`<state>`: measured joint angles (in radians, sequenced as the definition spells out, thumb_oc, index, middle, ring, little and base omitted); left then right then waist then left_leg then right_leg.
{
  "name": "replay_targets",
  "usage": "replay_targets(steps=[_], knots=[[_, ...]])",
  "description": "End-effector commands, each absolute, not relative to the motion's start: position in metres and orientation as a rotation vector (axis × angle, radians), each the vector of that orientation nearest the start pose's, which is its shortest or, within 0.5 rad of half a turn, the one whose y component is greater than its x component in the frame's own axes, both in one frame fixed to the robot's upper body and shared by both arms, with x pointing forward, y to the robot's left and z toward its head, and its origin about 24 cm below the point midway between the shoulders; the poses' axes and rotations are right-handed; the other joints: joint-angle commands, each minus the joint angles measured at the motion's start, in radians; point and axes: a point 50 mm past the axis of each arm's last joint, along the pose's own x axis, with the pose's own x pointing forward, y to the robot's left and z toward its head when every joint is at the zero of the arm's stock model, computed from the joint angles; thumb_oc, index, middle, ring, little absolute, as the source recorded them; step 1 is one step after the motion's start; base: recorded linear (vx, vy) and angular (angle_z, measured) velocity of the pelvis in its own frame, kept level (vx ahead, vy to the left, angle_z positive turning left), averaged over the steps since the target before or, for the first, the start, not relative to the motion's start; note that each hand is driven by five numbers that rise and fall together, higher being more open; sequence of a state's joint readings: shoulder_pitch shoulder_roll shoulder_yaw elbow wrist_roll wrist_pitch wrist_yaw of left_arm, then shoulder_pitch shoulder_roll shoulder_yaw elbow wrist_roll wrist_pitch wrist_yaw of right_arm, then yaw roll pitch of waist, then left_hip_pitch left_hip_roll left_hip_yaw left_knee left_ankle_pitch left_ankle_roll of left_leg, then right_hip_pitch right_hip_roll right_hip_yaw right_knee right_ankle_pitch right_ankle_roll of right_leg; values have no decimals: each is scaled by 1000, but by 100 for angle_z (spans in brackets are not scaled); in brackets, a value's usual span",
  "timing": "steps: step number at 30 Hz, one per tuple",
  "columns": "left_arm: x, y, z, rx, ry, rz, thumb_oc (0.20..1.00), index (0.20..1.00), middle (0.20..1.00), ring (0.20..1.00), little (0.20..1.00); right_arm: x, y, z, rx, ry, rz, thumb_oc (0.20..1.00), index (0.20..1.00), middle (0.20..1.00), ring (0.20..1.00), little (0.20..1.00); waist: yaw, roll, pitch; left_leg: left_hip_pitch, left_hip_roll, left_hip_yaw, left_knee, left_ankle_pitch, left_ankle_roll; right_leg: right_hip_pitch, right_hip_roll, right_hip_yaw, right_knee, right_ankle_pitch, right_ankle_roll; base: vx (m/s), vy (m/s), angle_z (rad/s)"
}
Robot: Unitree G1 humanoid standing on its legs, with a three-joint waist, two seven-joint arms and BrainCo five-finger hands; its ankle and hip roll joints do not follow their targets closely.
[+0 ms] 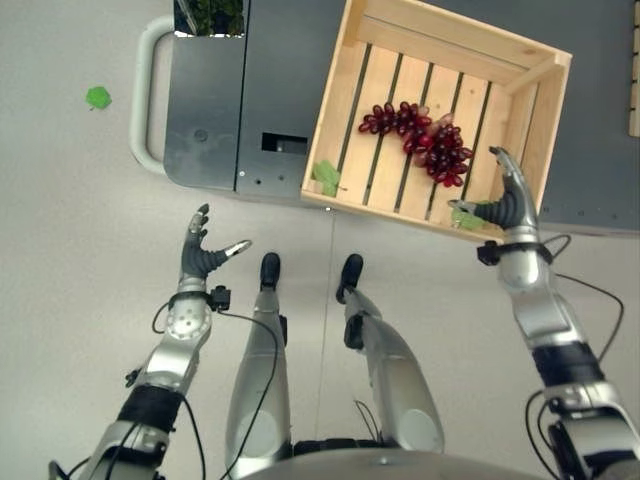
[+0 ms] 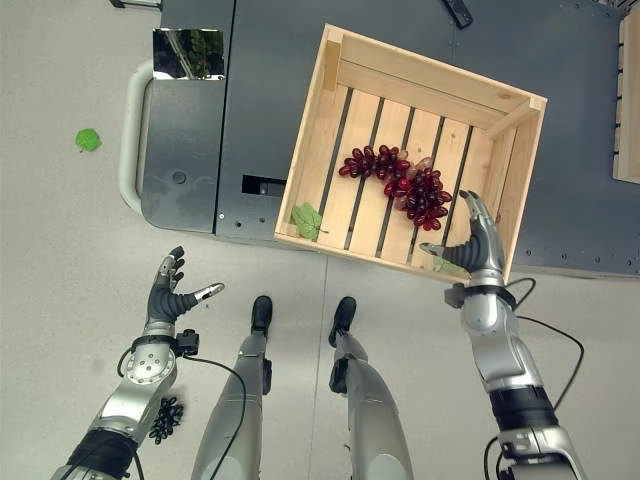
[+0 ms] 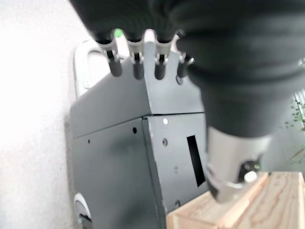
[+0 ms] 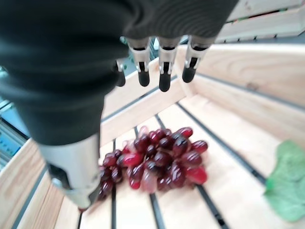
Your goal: Pick up the fruits from the basket on one side to the basket on the other side
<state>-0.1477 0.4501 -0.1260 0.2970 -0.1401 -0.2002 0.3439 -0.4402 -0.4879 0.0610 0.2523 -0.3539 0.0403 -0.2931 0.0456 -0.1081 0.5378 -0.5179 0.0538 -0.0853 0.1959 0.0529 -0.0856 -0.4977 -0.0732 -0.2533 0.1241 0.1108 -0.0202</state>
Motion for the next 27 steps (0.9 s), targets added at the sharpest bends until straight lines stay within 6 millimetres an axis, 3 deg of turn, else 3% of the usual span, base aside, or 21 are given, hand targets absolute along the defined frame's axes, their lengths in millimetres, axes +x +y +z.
replay_targets(steps=[1, 3, 4, 12, 19, 27], knots=[[276, 236, 64, 311, -151, 263, 1000, 1000, 1000, 1000, 1000, 335, -242, 179, -927, -386, -363, 1000, 1000, 1000, 1000, 1000, 4, 15, -18, -14, -45, 15, 37, -47, 52, 20, -67, 6, 94, -146, 131, 0, 0, 0], [278, 234, 65, 309, -155, 250, 1000, 1000, 1000, 1000, 1000, 346, -240, 193, -947, -397, -351, 1000, 1000, 1000, 1000, 1000, 10, 18, -18, -16, -46, 14, 35, -46, 51, 16, -67, 6, 94, -144, 130, 0, 0, 0], [278, 233, 65, 301, -153, 237, 1000, 1000, 1000, 1000, 1000, 354, -239, 210, -982, -414, -347, 1000, 1000, 1000, 1000, 1000, 17, 19, -18, -20, -47, 14, 34, -43, 49, 15, -68, 4, 92, -143, 130, 0, 0, 0], [278, 234, 64, 292, -147, 221, 1000, 1000, 1000, 1000, 1000, 380, -237, 248, -1028, -413, -343, 1000, 1000, 1000, 1000, 1000, 27, 16, -18, -35, -47, 14, 36, -42, 47, -2, -64, 4, 95, -140, 129, 9, -1, 2], [279, 233, 64, 288, -146, 217, 1000, 1000, 1000, 1000, 1000, 391, -228, 247, -1069, -377, -301, 1000, 1000, 1000, 1000, 1000, 33, 18, -18, -66, -50, 10, 55, -46, 47, -29, -65, 1, 109, -144, 128, 5, -1, 0], [281, 227, 62, 281, -135, 195, 1000, 1000, 1000, 1000, 1000, 406, -224, 226, -1118, -234, -244, 1000, 1000, 1000, 1000, 1000, 38, 28, -18, -89, -54, 10, 57, -42, 49, -55, -61, 4, 120, -146, 126, 0, 0, 0]])
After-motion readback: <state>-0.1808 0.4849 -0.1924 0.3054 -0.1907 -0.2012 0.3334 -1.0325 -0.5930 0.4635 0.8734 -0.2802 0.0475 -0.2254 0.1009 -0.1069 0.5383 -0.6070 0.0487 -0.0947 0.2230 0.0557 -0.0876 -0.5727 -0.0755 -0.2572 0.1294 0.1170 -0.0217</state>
